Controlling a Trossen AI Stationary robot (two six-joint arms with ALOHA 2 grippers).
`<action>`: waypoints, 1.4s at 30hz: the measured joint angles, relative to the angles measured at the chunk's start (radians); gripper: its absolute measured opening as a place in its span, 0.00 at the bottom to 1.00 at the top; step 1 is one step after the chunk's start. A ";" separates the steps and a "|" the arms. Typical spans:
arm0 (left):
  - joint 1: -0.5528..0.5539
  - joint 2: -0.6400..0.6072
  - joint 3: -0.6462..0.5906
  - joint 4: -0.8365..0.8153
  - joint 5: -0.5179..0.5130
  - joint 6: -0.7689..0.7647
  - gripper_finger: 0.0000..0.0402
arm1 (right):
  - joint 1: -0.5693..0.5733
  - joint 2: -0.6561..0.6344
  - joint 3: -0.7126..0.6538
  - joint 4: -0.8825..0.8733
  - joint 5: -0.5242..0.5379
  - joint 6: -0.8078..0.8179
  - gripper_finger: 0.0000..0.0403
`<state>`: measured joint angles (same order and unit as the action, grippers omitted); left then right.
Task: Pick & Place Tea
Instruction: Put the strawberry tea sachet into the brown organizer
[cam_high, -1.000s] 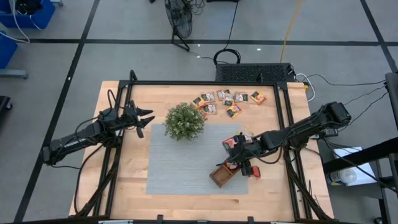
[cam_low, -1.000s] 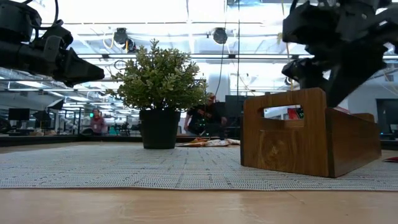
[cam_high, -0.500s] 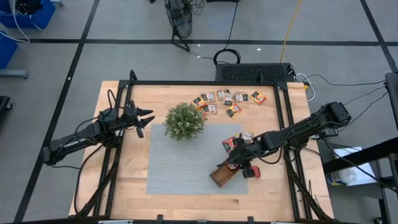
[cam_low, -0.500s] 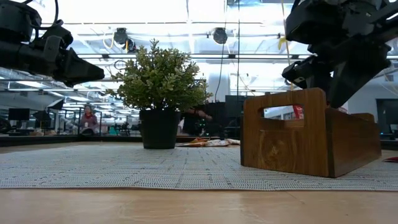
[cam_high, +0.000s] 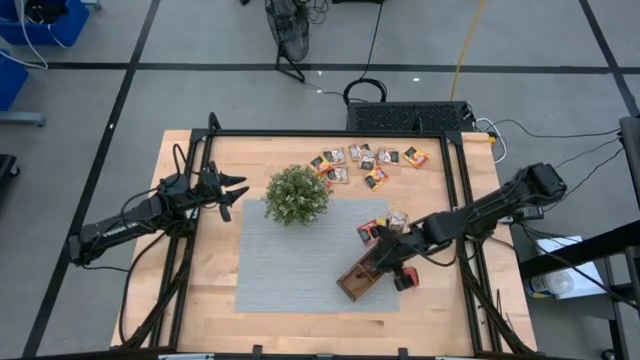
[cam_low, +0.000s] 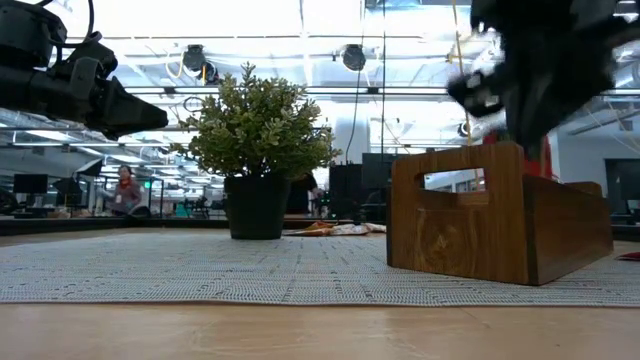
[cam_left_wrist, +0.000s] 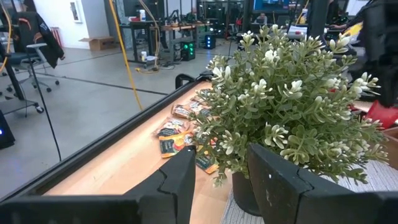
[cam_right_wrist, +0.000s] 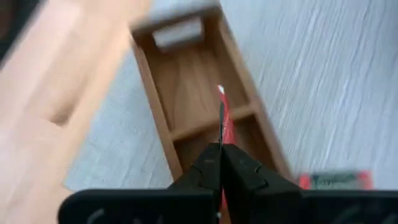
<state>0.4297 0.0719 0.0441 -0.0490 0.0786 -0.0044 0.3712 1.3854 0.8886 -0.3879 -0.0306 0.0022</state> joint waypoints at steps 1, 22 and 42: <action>0.000 0.000 0.000 0.000 0.000 0.000 0.37 | 0.010 -0.010 0.013 -0.012 0.021 -0.012 0.00; 0.000 0.000 0.000 0.000 0.000 0.000 0.37 | 0.049 -0.107 0.034 -0.394 0.291 0.038 0.00; 0.000 0.000 0.000 0.000 0.000 0.000 0.37 | 0.049 -0.118 -0.091 -0.211 0.213 0.147 0.05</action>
<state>0.4294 0.0716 0.0441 -0.0490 0.0788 -0.0044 0.4206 1.2678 0.7975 -0.5988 0.1819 0.1492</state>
